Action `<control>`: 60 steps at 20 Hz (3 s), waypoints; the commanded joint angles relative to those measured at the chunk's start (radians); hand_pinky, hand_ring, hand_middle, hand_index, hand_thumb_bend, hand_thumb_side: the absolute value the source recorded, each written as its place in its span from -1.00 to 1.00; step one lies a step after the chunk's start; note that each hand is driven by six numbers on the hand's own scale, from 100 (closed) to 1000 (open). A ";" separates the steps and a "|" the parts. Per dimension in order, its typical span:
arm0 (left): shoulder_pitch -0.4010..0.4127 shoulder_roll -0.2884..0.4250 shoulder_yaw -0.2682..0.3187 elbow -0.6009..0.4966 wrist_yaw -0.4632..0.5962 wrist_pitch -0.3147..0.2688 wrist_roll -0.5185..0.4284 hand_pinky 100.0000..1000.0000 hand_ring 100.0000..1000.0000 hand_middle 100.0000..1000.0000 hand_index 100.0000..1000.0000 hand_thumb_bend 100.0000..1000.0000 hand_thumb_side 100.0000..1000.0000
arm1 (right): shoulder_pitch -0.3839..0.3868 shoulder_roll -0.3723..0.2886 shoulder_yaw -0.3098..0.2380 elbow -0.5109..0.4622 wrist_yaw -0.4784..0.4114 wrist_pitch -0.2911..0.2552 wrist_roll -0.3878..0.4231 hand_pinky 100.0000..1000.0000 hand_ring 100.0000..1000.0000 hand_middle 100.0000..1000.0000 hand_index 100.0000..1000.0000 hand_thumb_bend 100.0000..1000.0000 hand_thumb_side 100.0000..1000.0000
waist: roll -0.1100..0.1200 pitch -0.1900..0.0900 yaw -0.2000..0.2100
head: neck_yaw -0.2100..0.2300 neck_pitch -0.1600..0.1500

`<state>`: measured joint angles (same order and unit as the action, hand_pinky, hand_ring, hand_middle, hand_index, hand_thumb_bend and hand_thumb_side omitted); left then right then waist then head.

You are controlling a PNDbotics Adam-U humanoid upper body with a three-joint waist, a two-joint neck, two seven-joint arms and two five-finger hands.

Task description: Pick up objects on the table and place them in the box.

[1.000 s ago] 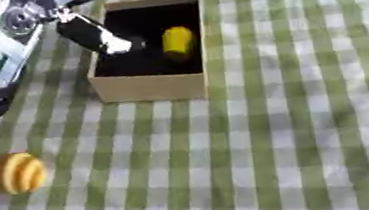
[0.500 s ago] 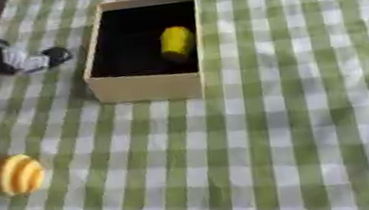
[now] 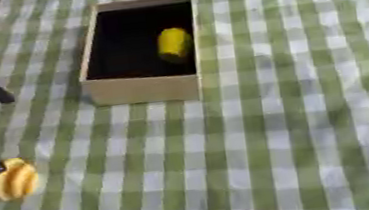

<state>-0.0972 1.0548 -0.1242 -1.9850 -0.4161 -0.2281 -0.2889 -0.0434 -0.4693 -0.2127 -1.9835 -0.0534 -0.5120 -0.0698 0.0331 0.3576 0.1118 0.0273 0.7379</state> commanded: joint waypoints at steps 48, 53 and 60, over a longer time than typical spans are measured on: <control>-0.082 -0.019 0.013 -0.015 -0.248 0.087 -0.116 0.01 0.14 -0.03 0.22 -0.77 -1.00 | 0.012 0.025 -0.013 -0.017 0.003 0.017 -0.006 0.84 0.61 0.30 0.65 -1.00 -0.06 | -0.006 -0.012 -0.013 | 0.007 -0.003; -0.299 0.007 -0.011 -0.015 -0.171 0.047 -0.099 0.01 0.13 -0.03 0.22 -0.82 -1.00 | 0.014 0.011 -0.009 -0.017 -0.001 0.014 -0.005 0.83 0.61 0.30 0.65 -1.00 -0.06 | 0.002 -0.023 -0.012 | 0.009 0.009; -0.670 -0.144 -0.109 -0.015 -0.009 0.119 -0.217 0.00 0.08 -0.05 0.19 -1.00 -1.00 | 0.014 -0.008 -0.004 -0.017 -0.012 0.003 0.000 0.83 0.61 0.30 0.65 -1.00 -0.06 | 0.007 -0.036 -0.021 | 0.010 0.017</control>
<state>-0.7465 0.9218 -0.2263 -1.9869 -0.4559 -0.1273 -0.4834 -0.0259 -0.4462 -0.2140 -1.9835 -0.0590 -0.5028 -0.0709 0.0407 0.3433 0.0914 0.0365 0.7482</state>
